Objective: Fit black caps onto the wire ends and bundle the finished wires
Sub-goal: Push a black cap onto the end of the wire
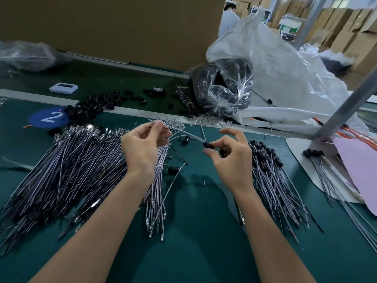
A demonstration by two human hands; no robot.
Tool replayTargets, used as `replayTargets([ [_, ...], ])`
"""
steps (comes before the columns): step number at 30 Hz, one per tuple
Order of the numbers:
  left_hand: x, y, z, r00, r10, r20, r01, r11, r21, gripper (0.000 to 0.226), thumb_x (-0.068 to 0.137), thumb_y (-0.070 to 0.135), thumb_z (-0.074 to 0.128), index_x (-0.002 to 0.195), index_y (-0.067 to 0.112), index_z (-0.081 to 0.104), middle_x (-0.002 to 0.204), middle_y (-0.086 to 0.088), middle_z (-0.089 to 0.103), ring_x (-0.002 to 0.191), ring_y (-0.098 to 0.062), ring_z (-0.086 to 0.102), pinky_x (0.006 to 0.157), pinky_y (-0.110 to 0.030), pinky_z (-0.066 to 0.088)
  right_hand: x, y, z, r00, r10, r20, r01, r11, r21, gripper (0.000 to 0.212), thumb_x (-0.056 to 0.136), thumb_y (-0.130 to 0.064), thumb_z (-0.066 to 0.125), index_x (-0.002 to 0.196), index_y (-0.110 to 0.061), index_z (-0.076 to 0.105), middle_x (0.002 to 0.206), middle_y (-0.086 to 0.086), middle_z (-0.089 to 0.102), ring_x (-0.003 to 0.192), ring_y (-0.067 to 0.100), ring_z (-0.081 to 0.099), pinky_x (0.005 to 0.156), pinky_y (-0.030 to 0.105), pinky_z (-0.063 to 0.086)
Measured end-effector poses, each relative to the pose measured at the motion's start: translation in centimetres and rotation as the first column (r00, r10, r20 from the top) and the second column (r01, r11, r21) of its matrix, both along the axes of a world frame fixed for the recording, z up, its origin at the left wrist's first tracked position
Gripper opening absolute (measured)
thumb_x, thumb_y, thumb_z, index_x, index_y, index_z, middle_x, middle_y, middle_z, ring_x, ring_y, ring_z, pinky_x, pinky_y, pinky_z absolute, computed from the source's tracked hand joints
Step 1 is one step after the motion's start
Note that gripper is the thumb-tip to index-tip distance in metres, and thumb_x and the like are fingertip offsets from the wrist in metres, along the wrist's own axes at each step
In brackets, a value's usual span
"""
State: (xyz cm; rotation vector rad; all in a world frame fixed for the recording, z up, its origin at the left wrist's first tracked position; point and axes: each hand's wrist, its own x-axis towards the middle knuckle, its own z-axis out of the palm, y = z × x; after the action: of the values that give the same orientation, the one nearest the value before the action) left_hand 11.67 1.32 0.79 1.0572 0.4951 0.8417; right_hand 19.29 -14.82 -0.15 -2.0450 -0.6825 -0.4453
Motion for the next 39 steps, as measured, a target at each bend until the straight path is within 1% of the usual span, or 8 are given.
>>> replayTargets([
  [6,-0.2,0.1,0.2,0.997,-0.004,0.071,0.018,0.982,-0.189,0.005,0.089,0.004,0.065,0.088,0.001,0.069,0.073,-0.008,0.073,0.067,-0.018,0.072,0.064,-0.023,0.059,0.0,-0.2,1.1,0.815,0.38,-0.437,-0.069,0.814,0.577,0.009,0.074,-0.009,0.078,0.079,-0.012,0.071,0.108,-0.002,0.07,0.087,0.016,0.071,0.076,0.024,0.056],
  [10,-0.6,-0.2,0.4,0.927,-0.367,0.074,0.372,0.924,-0.084,0.011,0.088,0.003,0.061,0.087,0.003,0.071,0.082,-0.012,0.075,0.075,-0.024,0.073,0.066,-0.031,0.06,0.4,-1.1,1.8,0.629,0.701,-0.337,0.03,0.411,0.911,0.015,0.083,-0.018,0.061,0.095,-0.008,0.06,0.097,0.007,0.075,0.081,0.019,0.072,0.072,0.027,0.058],
  [12,-0.7,-0.6,0.5,0.882,-0.466,0.07,0.465,0.885,0.024,0.017,0.088,0.012,0.057,0.095,0.003,0.071,0.091,-0.012,0.074,0.084,-0.026,0.072,0.07,-0.034,0.059,0.5,-1.5,1.9,0.596,0.745,-0.301,0.072,0.324,0.943,0.023,0.084,-0.025,0.059,0.099,-0.007,0.06,0.089,0.005,0.074,0.069,0.013,0.069,0.061,0.023,0.056],
  [14,-0.7,-0.8,0.5,0.855,-0.51,0.093,0.507,0.86,0.06,0.03,0.087,0.028,0.056,0.1,0.006,0.071,0.097,-0.011,0.074,0.089,-0.025,0.07,0.073,-0.033,0.058,0.6,-1.7,1.9,0.599,0.727,-0.335,0.076,0.365,0.928,0.025,0.083,-0.029,0.061,0.095,-0.007,0.06,0.076,0.002,0.07,0.055,0.008,0.06,0.052,0.018,0.05],
  [20,-0.1,-1.7,-0.1,0.815,-0.57,-0.105,0.58,0.804,0.132,0.033,0.081,0.038,0.063,0.099,0.013,0.074,0.092,-0.008,0.075,0.083,-0.017,0.07,0.07,-0.028,0.058,-0.8,0.5,1.3,0.698,0.528,-0.484,-0.163,0.775,0.611,0.041,0.077,-0.029,0.068,0.112,-0.011,0.055,0.067,0.004,0.071,0.056,0.007,0.063,0.052,0.016,0.047],
  [27,0.2,-1.5,-0.6,0.819,-0.566,-0.097,0.573,0.816,0.074,0.021,0.072,0.03,0.07,0.086,0.017,0.078,0.08,-0.001,0.073,0.072,-0.01,0.067,0.068,-0.023,0.057,-1.7,1.3,0.4,0.754,0.49,-0.438,-0.253,0.831,0.494,0.038,0.075,-0.027,0.075,0.103,-0.01,0.056,0.07,0.013,0.072,0.055,0.015,0.062,0.056,0.027,0.049],
  [33,0.3,-1.4,-0.5,0.885,-0.465,0.03,0.462,0.883,0.081,0.017,0.082,0.017,0.065,0.095,0.01,0.073,0.089,-0.001,0.075,0.083,-0.011,0.069,0.071,-0.025,0.057,-1.8,1.3,0.4,0.722,0.503,-0.475,-0.328,0.853,0.406,0.009,0.089,-0.004,0.066,0.095,-0.007,0.07,0.07,0.005,0.074,0.055,0.009,0.066,0.053,0.013,0.048],
  [39,0.3,-2.0,-0.6,0.901,-0.434,-0.005,0.428,0.886,0.177,0.011,0.088,0.007,0.065,0.093,0.012,0.074,0.088,-0.005,0.076,0.083,-0.015,0.072,0.068,-0.024,0.058,-1.7,1.3,0.3,0.754,0.471,-0.458,-0.294,0.866,0.406,0.012,0.088,-0.003,0.067,0.081,-0.011,0.073,0.067,0.001,0.073,0.058,0.008,0.066,0.059,0.016,0.05],
])
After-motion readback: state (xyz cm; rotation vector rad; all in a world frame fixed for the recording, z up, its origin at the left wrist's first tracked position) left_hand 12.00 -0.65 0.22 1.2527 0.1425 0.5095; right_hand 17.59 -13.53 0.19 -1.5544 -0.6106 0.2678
